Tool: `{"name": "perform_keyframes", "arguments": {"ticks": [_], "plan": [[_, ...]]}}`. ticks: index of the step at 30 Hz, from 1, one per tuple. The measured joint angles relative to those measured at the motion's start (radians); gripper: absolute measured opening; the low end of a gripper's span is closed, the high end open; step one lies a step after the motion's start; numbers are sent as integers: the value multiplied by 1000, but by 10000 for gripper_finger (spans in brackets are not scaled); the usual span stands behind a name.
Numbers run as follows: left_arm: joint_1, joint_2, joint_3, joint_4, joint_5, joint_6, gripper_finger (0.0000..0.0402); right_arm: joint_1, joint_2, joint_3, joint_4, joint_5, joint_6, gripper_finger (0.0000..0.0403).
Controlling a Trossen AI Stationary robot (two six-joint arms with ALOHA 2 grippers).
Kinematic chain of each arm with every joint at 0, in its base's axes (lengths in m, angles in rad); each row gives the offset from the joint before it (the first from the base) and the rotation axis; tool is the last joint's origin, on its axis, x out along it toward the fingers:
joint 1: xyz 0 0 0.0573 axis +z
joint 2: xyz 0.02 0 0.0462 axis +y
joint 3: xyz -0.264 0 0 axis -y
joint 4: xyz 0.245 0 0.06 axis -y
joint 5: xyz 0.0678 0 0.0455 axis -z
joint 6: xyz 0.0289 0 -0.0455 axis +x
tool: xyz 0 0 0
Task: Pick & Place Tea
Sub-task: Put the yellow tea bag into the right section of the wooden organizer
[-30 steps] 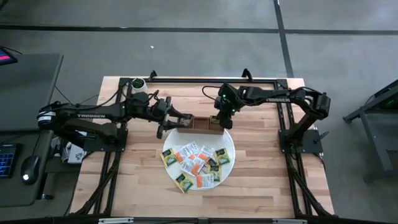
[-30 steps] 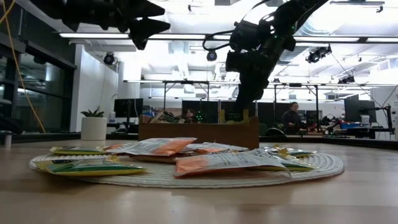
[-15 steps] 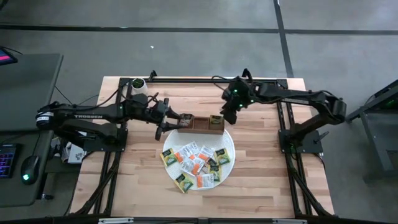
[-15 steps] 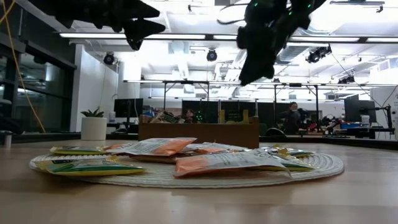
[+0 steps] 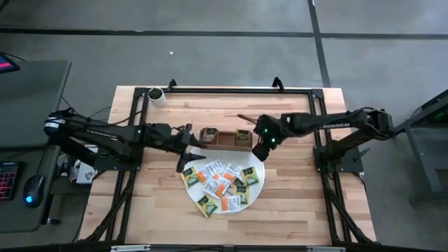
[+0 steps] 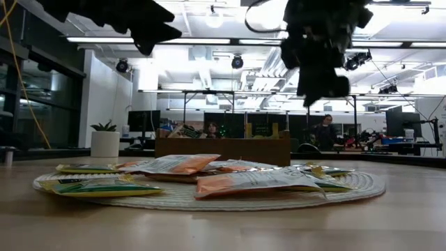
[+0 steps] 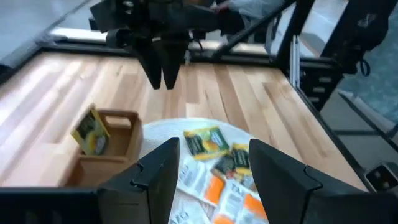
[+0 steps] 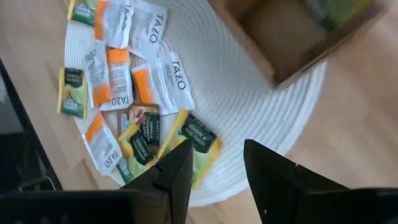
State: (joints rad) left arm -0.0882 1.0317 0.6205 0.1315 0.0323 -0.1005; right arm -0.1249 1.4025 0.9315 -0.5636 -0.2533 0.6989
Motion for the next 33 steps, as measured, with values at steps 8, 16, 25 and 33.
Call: {"name": "perform_keyframes", "arguments": {"ticks": [8,16,25,33], "plan": [[-76,8,0,0,-70,-8,192,112,0,-228,343,19,269,150],[-83,8,0,0,-78,-9,192,156,37,-348,574,55,400,178],[-83,8,0,-2,-80,-17,192,160,122,-347,592,70,400,193],[-83,8,0,-4,-79,-18,192,160,175,-347,680,39,404,193]]}}
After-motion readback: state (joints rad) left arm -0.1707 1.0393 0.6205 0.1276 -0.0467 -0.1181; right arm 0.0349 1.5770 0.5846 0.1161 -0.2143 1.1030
